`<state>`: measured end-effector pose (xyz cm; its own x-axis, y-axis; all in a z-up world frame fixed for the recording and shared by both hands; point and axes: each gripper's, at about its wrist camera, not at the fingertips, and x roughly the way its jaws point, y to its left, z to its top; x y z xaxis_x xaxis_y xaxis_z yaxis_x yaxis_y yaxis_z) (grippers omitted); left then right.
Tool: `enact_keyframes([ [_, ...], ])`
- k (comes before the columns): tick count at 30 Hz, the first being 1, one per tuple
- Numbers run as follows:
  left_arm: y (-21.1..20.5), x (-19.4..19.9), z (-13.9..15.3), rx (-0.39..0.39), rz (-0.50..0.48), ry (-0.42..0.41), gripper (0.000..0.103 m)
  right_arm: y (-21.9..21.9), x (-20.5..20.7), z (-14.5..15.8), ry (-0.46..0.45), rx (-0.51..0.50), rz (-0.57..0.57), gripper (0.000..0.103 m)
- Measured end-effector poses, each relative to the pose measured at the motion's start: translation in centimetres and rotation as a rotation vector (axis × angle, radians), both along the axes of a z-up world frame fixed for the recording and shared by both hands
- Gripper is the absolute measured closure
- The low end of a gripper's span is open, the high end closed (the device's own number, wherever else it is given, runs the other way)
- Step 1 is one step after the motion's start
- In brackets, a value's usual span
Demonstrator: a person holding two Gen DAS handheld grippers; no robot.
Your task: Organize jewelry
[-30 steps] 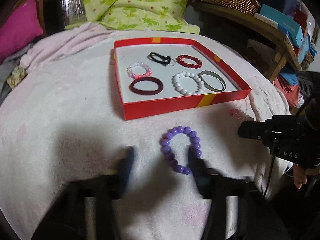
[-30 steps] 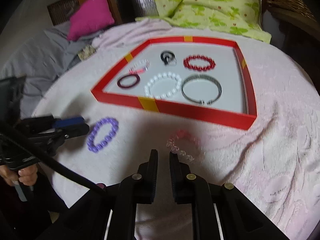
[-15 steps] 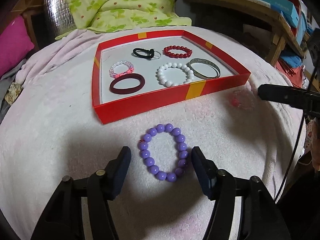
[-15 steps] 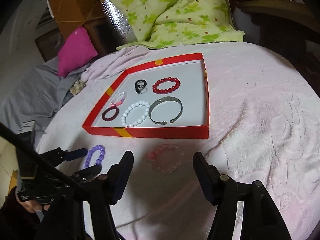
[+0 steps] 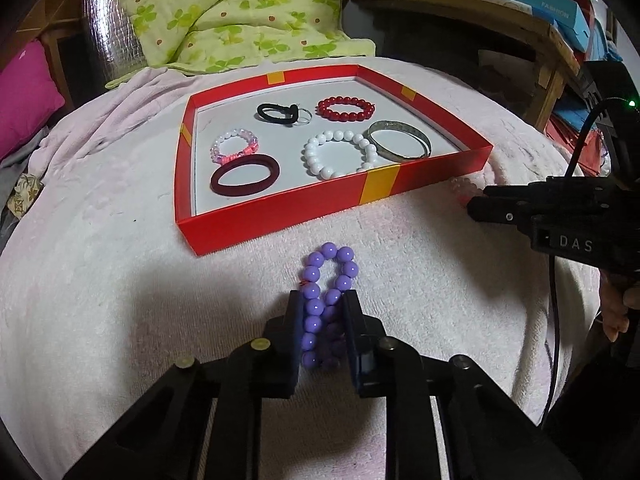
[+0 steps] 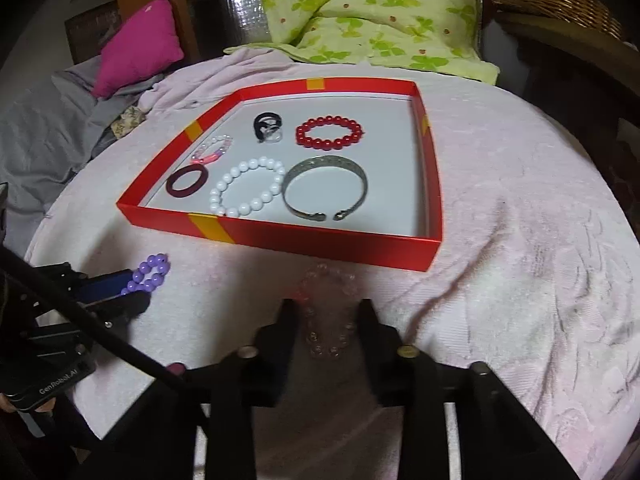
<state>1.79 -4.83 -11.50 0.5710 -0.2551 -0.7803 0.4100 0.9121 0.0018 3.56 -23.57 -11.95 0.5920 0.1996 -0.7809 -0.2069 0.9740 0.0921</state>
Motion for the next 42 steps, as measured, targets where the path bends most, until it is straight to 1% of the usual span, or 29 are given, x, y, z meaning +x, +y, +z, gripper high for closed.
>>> enact_keyframes([
  [1,-0.1,0.0,0.0,0.0,0.001,0.001,0.083,-0.1,-0.1,0.1,0.0,-0.002,-0.006,0.083],
  [4,-0.2,-0.1,0.1,0.006,0.001,-0.004,0.084,-0.1,-0.2,0.3,0.001,-0.012,-0.015,0.088],
  [5,-0.1,-0.1,0.1,0.007,0.001,-0.005,0.085,0.1,-0.2,0.4,0.0,-0.019,-0.013,0.093],
  [12,0.1,-0.2,0.4,-0.001,0.003,-0.003,0.085,1.7,-0.8,0.9,-0.009,-0.047,0.034,0.093],
  [22,1.0,-0.7,1.3,-0.012,0.016,-0.024,0.085,2.1,-1.4,2.5,-0.051,0.008,0.04,0.093],
  [32,2.2,-1.1,2.2,-0.03,0.027,-0.044,0.085,2.9,-1.5,3.2,-0.073,0.033,0.05,0.093],
  [42,3.0,-1.5,3.3,-0.045,0.031,-0.076,0.085,4.0,-2.0,4.2,-0.117,0.044,0.088,0.093],
])
